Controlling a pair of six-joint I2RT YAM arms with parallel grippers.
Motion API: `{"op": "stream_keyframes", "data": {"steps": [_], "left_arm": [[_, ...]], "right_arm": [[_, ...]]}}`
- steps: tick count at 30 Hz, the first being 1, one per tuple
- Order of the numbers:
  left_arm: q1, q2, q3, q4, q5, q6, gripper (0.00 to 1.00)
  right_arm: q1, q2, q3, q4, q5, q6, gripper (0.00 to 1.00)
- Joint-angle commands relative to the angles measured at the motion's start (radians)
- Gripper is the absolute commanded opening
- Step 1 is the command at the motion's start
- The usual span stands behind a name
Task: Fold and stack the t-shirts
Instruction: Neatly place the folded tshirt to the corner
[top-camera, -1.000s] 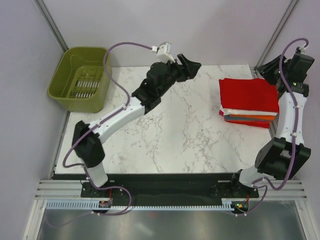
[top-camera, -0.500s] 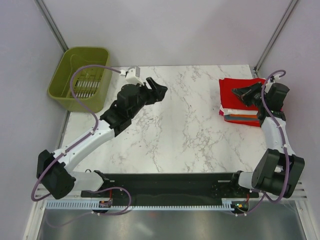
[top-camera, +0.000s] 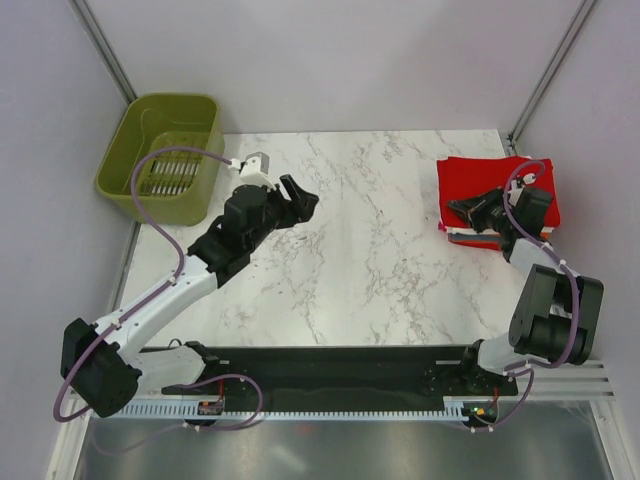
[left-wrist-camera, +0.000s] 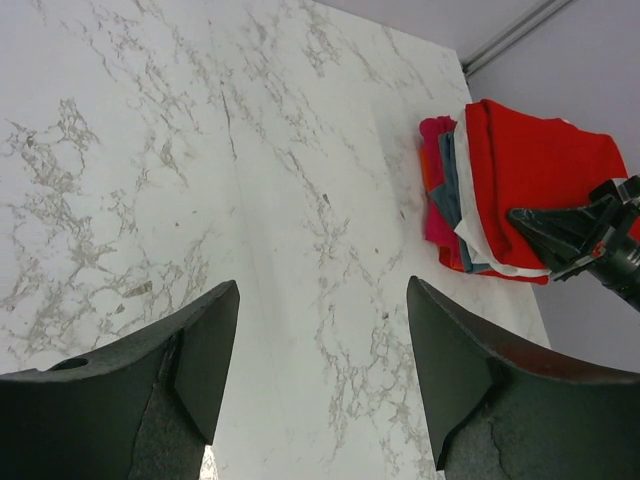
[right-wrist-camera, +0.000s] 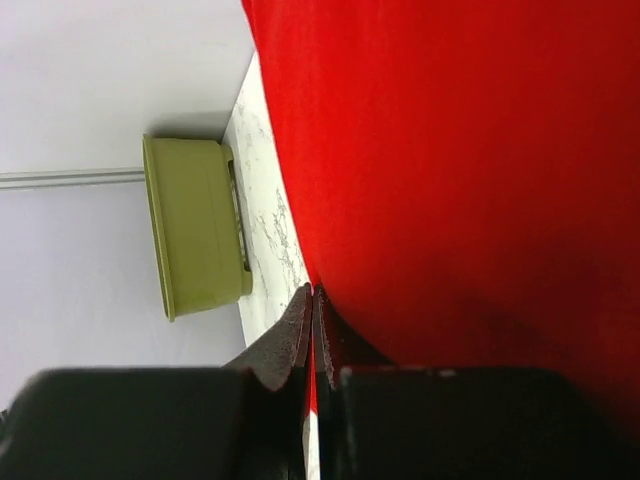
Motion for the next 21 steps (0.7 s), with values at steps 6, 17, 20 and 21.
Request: {"op": "stream_keyframes", "data": {"steps": [6,17,20,21], "left_arm": [[0.010,-0.027,-0.001,-0.023,0.011,0.041,0.75],[0.036,-0.050,-0.010,-0.066,0.024,0.047,0.76],[0.050,-0.061,-0.021,-0.074,0.033,0.049,0.76],[0.052,-0.065,-0.026,-0.080,0.033,0.050,0.76]], "right_arm": [[-0.096,-0.078,0.149,-0.023,-0.037,0.005,0.07],[-0.308,-0.002,0.017,0.230,-0.073,0.191,0.08],[-0.332,0.080,0.006,0.290,-0.076,0.221,0.06],[-0.337,0.089,0.008,0.287,-0.068,0.221,0.06]]}}
